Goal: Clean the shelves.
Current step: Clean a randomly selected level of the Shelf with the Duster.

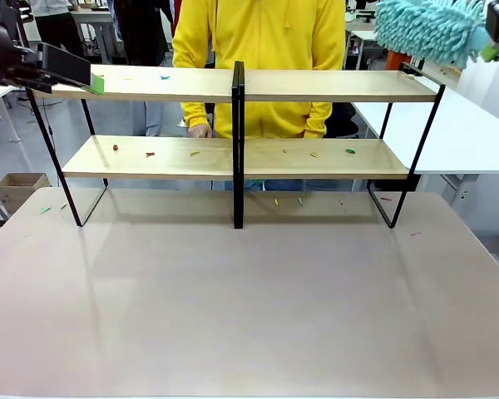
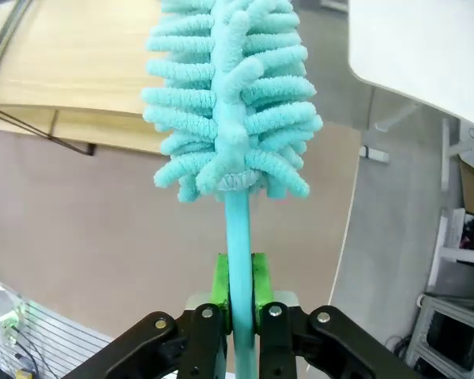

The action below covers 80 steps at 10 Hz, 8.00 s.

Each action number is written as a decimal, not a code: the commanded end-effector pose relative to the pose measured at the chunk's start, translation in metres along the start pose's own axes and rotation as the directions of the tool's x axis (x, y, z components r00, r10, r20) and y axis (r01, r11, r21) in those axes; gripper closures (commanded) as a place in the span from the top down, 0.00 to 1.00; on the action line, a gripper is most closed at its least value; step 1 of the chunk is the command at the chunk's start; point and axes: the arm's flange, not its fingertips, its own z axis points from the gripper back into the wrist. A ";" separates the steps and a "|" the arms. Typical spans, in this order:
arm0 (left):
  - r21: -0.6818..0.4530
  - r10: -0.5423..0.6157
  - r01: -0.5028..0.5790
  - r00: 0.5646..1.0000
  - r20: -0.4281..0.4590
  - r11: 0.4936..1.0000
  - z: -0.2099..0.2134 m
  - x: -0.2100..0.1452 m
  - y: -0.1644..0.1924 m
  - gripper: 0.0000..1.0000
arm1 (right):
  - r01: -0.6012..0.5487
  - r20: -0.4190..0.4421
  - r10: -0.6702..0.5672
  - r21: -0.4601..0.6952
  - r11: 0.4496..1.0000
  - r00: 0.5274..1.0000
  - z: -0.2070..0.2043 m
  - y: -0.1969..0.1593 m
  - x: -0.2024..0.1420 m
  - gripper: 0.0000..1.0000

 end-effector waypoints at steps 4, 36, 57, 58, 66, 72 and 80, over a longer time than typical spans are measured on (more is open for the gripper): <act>-0.001 0.000 0.000 1.000 0.001 1.000 0.000 0.000 0.000 1.00 | -0.003 0.120 -0.047 0.388 0.921 0.992 0.089 -0.124 -0.050 0.12; -0.001 0.000 0.000 1.000 0.001 1.000 0.000 0.000 0.000 1.00 | 0.189 -0.093 -0.218 -0.255 0.948 0.971 -0.041 0.097 0.001 0.12; -0.001 0.000 0.000 1.000 0.001 1.000 0.000 0.000 0.000 1.00 | 0.341 -0.126 -0.349 -0.078 0.937 0.929 -0.033 0.069 0.028 0.12; -0.001 0.000 0.000 1.000 0.001 1.000 0.000 0.000 0.000 1.00 | 0.390 -0.136 -0.398 -0.082 0.917 0.907 -0.032 0.076 0.035 0.12; -0.001 0.000 0.000 1.000 0.001 1.000 0.000 0.000 0.000 1.00 | 0.576 -0.108 -0.604 -0.212 0.790 0.789 -0.049 0.077 0.054 0.12; -0.001 0.000 0.000 1.000 0.001 1.000 0.000 0.000 0.000 1.00 | 0.515 -0.083 -0.525 -0.120 0.849 0.847 -0.050 0.085 0.048 0.12; -0.001 0.000 0.000 1.000 0.001 1.000 0.000 0.000 0.000 1.00 | 0.119 -0.157 -0.036 0.559 0.821 0.987 0.105 -0.093 -0.060 0.12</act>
